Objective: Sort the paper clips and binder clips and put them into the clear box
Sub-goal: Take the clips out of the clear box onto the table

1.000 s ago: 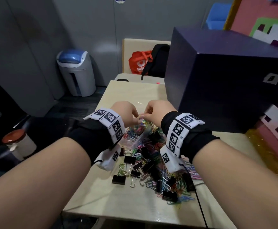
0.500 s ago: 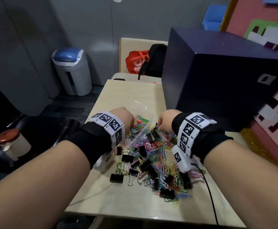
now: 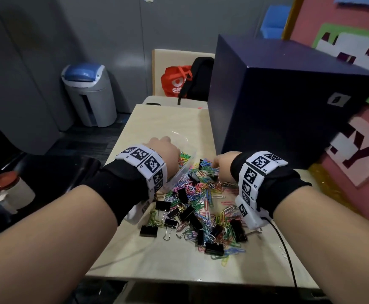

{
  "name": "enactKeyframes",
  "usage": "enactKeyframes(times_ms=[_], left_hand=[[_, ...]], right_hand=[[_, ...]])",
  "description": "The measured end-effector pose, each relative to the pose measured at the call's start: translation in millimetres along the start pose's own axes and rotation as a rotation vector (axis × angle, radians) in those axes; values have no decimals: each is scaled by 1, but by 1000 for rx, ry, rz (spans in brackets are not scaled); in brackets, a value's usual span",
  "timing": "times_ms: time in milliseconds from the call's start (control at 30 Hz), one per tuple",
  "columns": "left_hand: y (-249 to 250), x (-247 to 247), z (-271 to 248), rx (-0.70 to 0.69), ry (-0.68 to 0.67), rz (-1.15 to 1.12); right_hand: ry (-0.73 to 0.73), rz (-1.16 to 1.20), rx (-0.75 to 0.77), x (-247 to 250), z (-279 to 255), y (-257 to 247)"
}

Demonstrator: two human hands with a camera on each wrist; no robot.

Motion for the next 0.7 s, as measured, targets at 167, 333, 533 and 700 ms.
enactKeyframes(times_ms=[167, 333, 533, 700], left_hand=[[38, -2, -1, -156, 89, 74], [60, -19, 5, -133, 100, 160], [57, -14, 13, -134, 32, 153], [57, -6, 18, -143, 9, 87]], right_hand=[[-15, 9, -31, -2, -2, 10], [24, 109, 63, -7, -12, -1], [70, 74, 44, -9, -7, -3], [171, 262, -47, -1, -9, 18]])
Point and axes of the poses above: each hand's wrist, its own z-axis towards the middle knuckle, its own x-axis out of the back of the hand, y = z × x, the point moved 3 cm from there along z, towards the middle knuckle, and after that the axes turned 2 degrees about -x, right-handed, at the moved point
